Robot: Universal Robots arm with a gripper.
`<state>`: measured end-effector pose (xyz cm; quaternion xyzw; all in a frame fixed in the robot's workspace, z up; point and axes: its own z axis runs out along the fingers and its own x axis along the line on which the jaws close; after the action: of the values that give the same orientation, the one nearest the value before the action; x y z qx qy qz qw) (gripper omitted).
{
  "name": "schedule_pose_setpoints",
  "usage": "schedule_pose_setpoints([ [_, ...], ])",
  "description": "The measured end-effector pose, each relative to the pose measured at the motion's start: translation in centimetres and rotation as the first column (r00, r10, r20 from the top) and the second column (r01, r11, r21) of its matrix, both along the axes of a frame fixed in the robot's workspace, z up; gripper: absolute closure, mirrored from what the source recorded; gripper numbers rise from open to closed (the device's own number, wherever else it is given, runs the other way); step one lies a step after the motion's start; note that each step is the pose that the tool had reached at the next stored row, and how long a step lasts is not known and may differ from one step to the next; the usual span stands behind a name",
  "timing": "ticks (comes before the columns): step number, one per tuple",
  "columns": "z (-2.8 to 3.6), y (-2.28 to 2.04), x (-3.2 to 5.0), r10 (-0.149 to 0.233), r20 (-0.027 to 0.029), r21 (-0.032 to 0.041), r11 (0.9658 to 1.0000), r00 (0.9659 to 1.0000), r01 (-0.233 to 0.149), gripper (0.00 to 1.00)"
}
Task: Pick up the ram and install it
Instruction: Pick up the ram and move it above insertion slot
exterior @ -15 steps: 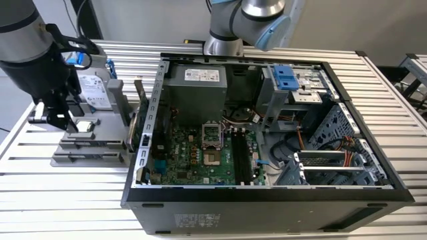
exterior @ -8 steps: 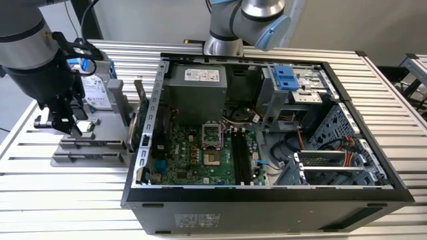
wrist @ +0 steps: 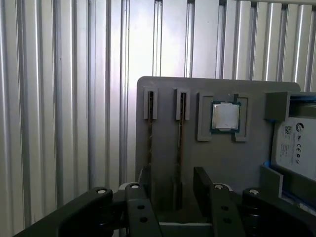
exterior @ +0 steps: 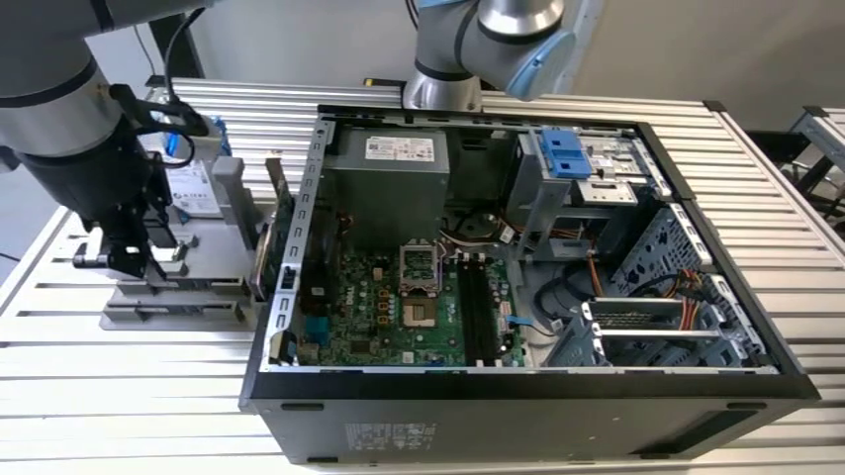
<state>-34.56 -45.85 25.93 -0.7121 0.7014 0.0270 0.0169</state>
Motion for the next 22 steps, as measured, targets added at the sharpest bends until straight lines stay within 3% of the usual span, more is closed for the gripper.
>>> schedule_pose_setpoints([
  [9,-1.14,-0.84,0.02,-0.014,0.0002,0.0002,0.9999,0.9999,0.014,0.00],
  [22,-2.84,-0.92,0.01,-0.028,0.0002,-0.0038,0.9996,0.9996,0.028,0.00],
])
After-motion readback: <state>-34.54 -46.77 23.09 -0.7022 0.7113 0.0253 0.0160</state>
